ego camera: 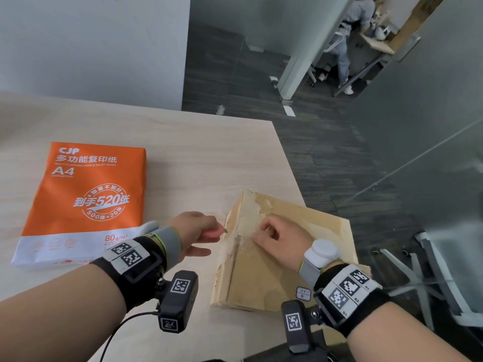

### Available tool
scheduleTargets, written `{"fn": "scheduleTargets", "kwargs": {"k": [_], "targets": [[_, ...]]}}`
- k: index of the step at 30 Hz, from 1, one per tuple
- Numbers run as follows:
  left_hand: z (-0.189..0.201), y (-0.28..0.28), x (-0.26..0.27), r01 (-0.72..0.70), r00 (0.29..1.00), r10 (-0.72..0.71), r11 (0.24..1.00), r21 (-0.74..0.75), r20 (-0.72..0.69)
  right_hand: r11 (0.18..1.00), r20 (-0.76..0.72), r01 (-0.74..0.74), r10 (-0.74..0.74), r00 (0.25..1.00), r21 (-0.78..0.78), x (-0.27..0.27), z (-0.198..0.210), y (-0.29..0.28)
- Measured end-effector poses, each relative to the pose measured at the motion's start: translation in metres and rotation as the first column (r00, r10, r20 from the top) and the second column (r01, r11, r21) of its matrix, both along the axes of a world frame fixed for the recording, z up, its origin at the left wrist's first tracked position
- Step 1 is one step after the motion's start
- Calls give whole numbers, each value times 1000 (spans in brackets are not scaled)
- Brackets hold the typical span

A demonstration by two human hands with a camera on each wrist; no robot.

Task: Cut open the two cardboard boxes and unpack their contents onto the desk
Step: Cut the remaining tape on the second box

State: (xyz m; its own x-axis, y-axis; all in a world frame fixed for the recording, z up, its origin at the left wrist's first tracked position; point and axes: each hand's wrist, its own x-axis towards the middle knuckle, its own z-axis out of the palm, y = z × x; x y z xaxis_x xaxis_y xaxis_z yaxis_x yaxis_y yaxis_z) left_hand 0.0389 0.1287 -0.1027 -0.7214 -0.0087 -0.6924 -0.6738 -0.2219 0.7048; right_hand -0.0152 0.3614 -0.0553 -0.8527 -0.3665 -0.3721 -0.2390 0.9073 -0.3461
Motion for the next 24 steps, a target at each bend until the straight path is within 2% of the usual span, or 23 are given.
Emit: {"fn": "scheduleTargets", "kwargs": {"k": [2,5,11,16,24], "targets": [[-2,-1,1,-40,999,40,999,-8,1,994,-80,-75,82,993,82,-8,5,2],[-3,1,3,-72,997,72,997,-5,-2,965,-115,-155,182,976,212,-17,8,1],[-3,3,7,-88,996,88,996,7,-1,889,-26,-257,288,957,379,-30,8,-6],[-2,6,8,-104,995,104,994,23,-3,847,-35,-290,340,940,446,-32,6,-18],[-6,7,4,-139,990,140,988,72,-9,759,51,-372,411,910,534,-28,20,-32]]}}
